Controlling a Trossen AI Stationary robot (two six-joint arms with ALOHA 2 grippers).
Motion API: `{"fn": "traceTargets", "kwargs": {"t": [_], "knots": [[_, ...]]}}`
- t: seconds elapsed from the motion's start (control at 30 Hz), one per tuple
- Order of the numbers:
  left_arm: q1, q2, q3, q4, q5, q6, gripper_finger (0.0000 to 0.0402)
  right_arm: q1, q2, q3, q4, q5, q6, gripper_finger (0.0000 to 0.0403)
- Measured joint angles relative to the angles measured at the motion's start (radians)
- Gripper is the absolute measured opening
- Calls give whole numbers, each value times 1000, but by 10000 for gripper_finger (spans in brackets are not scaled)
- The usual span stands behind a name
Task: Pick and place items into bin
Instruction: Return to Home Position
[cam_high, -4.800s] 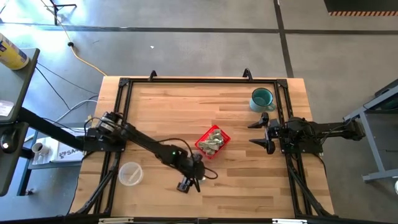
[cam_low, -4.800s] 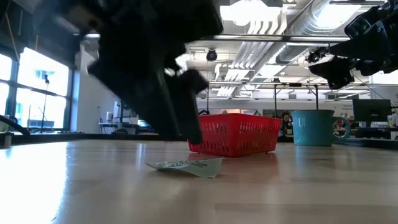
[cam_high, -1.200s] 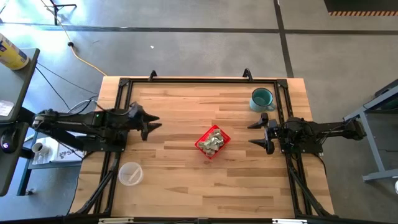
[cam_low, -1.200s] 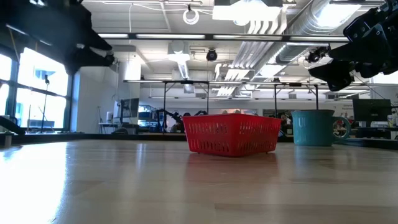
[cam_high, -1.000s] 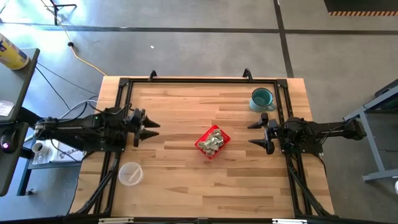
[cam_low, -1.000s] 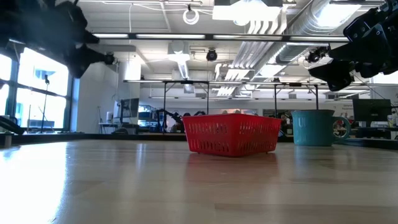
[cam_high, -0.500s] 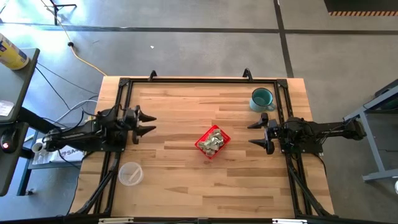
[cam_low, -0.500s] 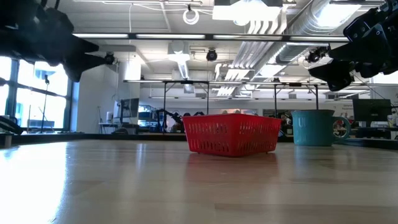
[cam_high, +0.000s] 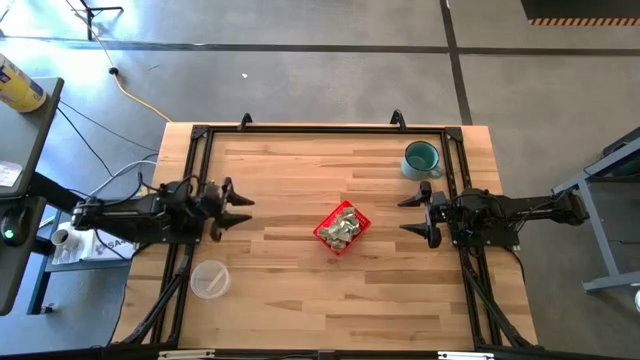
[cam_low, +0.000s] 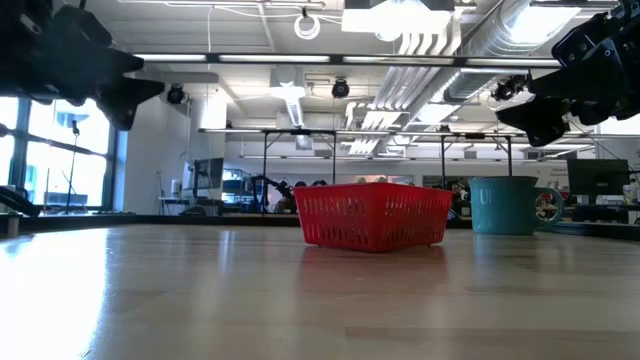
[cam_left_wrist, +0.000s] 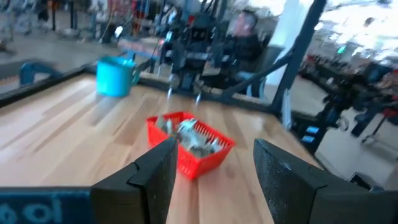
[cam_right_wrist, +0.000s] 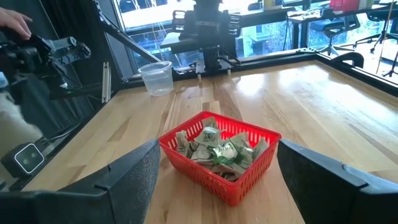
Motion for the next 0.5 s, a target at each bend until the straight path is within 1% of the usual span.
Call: {"fn": "traceTargets", "kwargs": {"t": [0.1, 0.5], "knots": [[-22, 0, -15, 72, 1, 0, 246, 0, 0, 0, 0, 0, 0, 314], [-21, 0, -16, 44, -1, 0, 246, 0, 0, 0, 0, 0, 0, 314]]}}
